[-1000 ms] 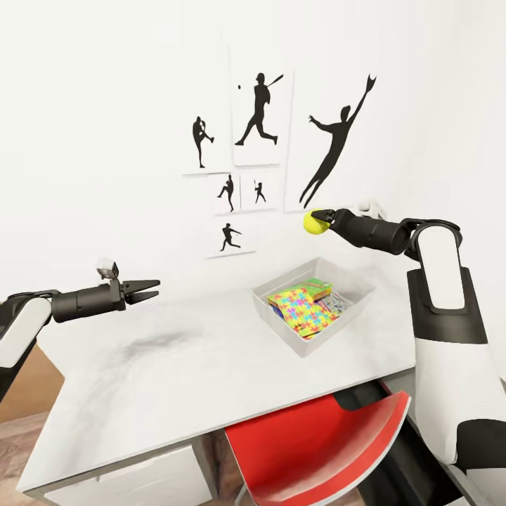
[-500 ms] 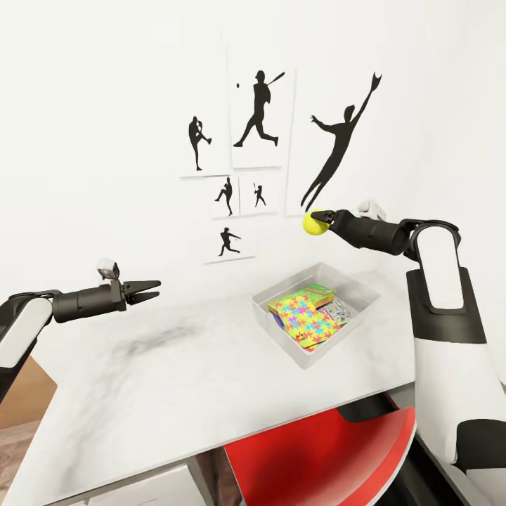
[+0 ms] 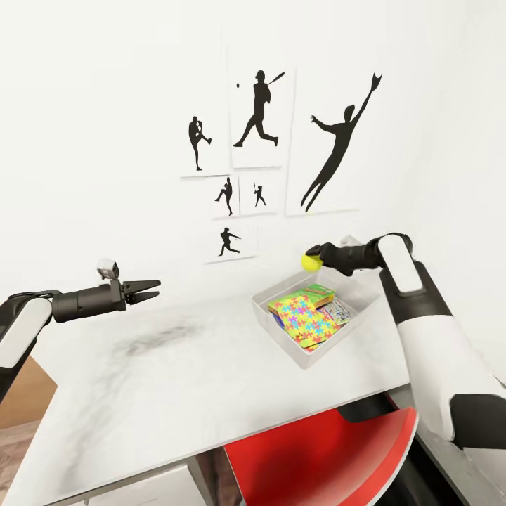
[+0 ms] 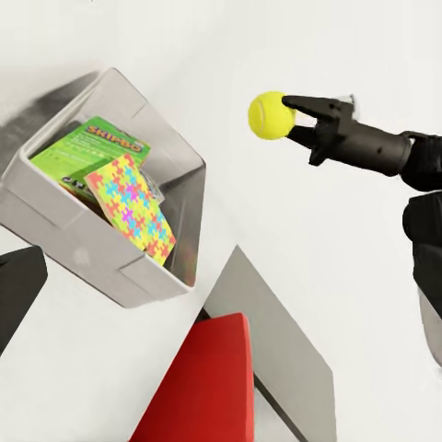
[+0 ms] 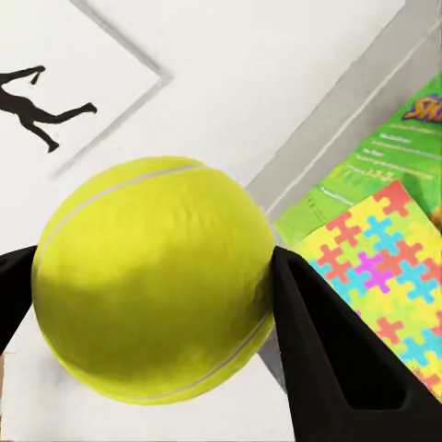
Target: Put all the toys in the child's room - the three board games (two on the bed and one on the table), the two jigsaw puzzles on the table, and the tennis ball on the table - inside the toy box on the table in the child's room.
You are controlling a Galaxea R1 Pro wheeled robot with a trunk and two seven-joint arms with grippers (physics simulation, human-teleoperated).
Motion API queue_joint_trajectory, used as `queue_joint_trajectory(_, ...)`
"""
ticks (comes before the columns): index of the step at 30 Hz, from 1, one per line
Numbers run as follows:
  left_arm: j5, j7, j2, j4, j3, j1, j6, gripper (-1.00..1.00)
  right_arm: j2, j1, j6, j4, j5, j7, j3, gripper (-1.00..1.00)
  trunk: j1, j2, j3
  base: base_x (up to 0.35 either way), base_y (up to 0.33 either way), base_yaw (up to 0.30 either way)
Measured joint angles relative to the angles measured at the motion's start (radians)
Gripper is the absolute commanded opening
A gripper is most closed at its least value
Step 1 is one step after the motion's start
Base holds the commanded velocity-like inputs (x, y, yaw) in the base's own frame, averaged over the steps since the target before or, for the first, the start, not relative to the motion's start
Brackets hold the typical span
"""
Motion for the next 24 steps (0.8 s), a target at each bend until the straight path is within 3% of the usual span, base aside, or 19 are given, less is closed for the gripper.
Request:
queue_joint_trajectory(4,0.0,0.0,0.0,0.0,0.0,0.0,0.0,1.0,0.001,-0.059,0.0,0.123,0.05,-0.034,0.0,-1.0,0.0,0.0,0.0,0.0,0.0,0.0)
queue_joint_trajectory(6,0.0,0.0,0.001,0.0,0.001,0.0,0.0,1.0,0.003,-0.082,0.0,0.153,0.094,-0.041,0.0,-1.0,0.0,0.0,0.0,0.0,0.0,0.0)
queue_joint_trajectory(8,0.0,0.0,0.001,0.0,0.002,0.0,0.0,1.0,0.003,-0.104,0.0,0.175,0.181,-0.045,-0.001,-1.0,0.0,0.0,0.0,0.0,0.0,0.0)
queue_joint_trajectory(11,0.0,0.0,0.001,0.0,0.002,0.0,0.0,1.0,0.001,-0.113,0.0,0.183,0.231,-0.045,-0.002,-1.0,0.0,0.0,0.0,0.0,0.0,0.0)
queue_joint_trajectory(14,0.0,0.0,0.002,0.0,0.002,0.0,0.0,1.0,0.0,-0.117,-0.001,0.187,0.252,-0.045,-0.002,-1.0,0.0,0.0,0.0,0.0,0.0,0.0)
queue_joint_trajectory(24,0.0,0.0,0.001,-0.001,0.002,0.0,0.0,1.0,-0.015,-0.116,-0.001,0.199,0.261,-0.045,-0.003,-1.0,0.0,0.0,0.0,0.0,0.0,0.0)
